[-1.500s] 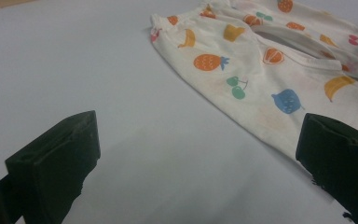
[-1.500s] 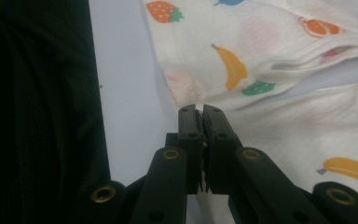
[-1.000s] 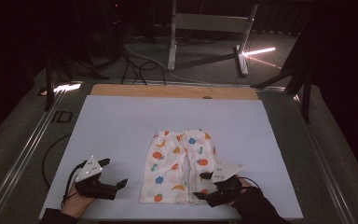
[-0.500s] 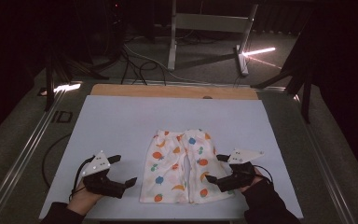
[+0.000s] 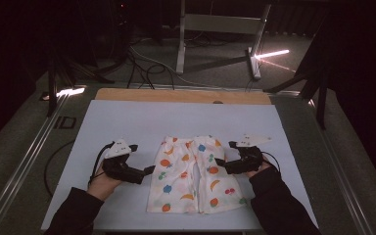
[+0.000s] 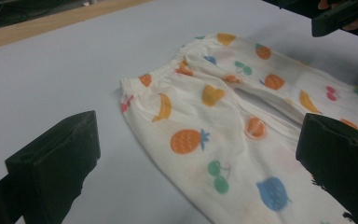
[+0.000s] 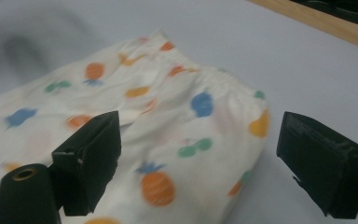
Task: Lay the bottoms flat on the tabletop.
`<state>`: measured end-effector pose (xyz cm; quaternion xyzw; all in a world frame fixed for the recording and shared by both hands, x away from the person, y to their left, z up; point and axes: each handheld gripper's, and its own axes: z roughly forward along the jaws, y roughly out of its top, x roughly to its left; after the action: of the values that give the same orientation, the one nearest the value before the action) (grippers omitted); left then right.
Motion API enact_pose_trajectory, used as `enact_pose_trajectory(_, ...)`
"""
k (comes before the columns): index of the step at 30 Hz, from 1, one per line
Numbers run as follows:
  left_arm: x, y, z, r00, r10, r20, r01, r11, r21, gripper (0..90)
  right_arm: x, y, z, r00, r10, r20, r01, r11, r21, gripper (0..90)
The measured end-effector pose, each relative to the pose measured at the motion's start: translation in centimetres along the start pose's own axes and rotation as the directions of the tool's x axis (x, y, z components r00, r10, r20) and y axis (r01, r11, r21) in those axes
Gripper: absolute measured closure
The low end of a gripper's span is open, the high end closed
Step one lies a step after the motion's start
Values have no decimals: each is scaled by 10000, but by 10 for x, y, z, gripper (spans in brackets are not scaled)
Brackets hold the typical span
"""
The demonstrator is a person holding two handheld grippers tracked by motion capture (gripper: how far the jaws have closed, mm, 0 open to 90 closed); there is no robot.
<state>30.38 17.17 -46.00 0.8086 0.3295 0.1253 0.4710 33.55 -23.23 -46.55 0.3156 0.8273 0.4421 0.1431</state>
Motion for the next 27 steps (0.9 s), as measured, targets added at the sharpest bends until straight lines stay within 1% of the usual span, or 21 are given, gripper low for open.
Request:
enact_pose_trajectory(4, 5, 6, 17, 9998, -20, -190, 25, 9996, 269, 4, -13, 6, 9, 9989, 206, 424, -202, 9998, -89, 139)
enact_pose_trajectory(6, 6, 9, 24, 9998, -39, -191, 46, 9992, 406, 4, -17, 10, 13, 9984, 313, 472, -310, 9995, -80, 139)
enact_pose_trajectory(7, 7, 10, 28, 9996, -5, -272, 19, 9987, 506, 4, -19, 12, 15, 9978, 324, 572, -320, 9995, -77, 139)
enact_pose_trajectory(10, 11, 13, 39, 9992, -231, -330, 253, 9975, 664, 5, -24, 18, 19, 9974, 417, 592, -408, 9990, -166, 140)
enact_pose_trajectory(11, 12, 15, 42, 9991, -197, -362, 223, 9972, 715, 5, -25, 19, 21, 9968, 496, 621, -487, 9987, -161, 139)
enact_pose_trajectory(13, 14, 17, 48, 9988, -302, -390, 334, 9960, 833, 5, -28, 22, 25, 9963, 590, 625, -580, 9982, -179, 139)
enact_pose_trajectory(14, 15, 17, 52, 9986, -375, -380, 405, 9960, 798, 5, -30, 22, 28, 9957, 652, 652, -643, 9978, -146, 139)
enact_pose_trajectory(15, 17, 18, 55, 9984, -425, -369, 457, 9946, 930, 5, -32, 23, 31, 9956, 683, 647, -678, 9976, -109, 139)
enact_pose_trajectory(18, 21, 21, 65, 9980, -540, -343, 571, 9935, 982, 9, -36, 23, 40, 9947, 774, 682, -777, 9970, 24, 139)
enact_pose_trajectory(20, 23, 22, 70, 9965, -747, -376, 784, 9908, 1100, 12, -39, 23, 47, 9934, 1003, 560, -1014, 9947, 177, 138)
enact_pose_trajectory(21, 25, 22, 73, 9958, -854, -345, 889, 9889, 1194, 14, -39, 24, 51, 9927, 1047, 591, -1070, 9935, 377, 138)
enact_pose_trajectory(23, 27, 23, 80, 9947, -922, -457, 981, 9839, 1496, 13, -41, 25, 58, 9924, 977, 745, -1032, 9919, 742, 142)
enact_pose_trajectory(24, 27, 23, 83, 9941, -983, -449, 1041, 9822, 1561, 13, -43, 25, 62, 9900, 1132, 839, -1203, 9890, 862, 146)
enact_pose_trajectory(25, 28, 23, 86, 9930, -1088, -466, 1151, 9794, 1657, 14, -44, 25, 64, 9885, 1248, 855, -1320, 9876, 853, 145)
enact_pose_trajectory(26, 29, 23, 90, 9922, -1181, -391, 1231, 9775, 1711, 14, -46, 25, 66, 9887, 1298, 755, -1365, 9863, 923, 140)
enact_pose_trajectory(27, 30, 22, 94, 9915, -1215, -464, 1280, 9749, 1822, 17, -47, 26, 68, 9870, 1388, 811, -1461, 9850, 919, 140)
